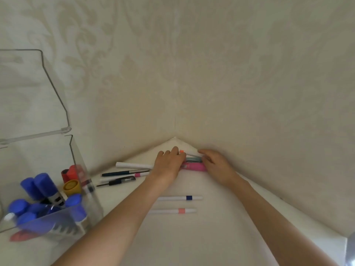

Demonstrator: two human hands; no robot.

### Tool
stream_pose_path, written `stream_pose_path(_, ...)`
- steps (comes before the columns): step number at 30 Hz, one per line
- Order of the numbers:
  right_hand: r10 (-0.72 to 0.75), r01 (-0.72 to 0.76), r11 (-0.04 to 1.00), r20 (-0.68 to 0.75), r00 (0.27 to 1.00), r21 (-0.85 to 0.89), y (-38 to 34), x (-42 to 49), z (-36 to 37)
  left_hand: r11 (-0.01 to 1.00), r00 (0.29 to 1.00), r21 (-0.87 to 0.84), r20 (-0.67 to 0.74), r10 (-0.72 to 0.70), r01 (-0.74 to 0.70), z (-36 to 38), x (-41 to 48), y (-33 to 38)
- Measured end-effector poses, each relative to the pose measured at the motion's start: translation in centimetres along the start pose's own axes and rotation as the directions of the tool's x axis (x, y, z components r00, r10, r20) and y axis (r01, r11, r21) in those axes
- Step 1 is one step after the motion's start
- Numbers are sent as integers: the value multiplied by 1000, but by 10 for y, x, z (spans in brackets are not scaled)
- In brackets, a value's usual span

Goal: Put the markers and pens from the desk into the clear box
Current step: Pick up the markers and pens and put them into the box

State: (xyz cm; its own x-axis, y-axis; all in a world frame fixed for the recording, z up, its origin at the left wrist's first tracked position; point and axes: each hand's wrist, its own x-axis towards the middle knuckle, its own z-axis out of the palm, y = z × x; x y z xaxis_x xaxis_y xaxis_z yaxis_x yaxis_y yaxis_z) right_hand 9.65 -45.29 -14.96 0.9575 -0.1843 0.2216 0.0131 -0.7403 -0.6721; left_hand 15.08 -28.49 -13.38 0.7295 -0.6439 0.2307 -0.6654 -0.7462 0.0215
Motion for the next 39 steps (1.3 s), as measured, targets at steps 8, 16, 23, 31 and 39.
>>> stream_pose_path(8,20,-11,973,37,999,-229,-22,1,10,982,963,-162,-234,-133,97,-30,-43,-1)
stream_pose_path(16,169,-95,881,119,979,-463,-37,-33,13,609,922,-784,-142,-361,118,-57,-79,2)
stream_pose_path(23,236,-240,850,-68,969,-468,-58,-62,14,517,914,-846,-100,-394,130,-74,-121,2)
stream_pose_path(31,-1,60,953,-194,981,297,-158,-89,-7,554,836,-819,-403,-373,-147,-155,-176,-18)
stream_pose_path(39,-115,234,809,-245,963,540,-233,-103,-5,664,621,-740,-571,-537,-106,-199,-224,-73)
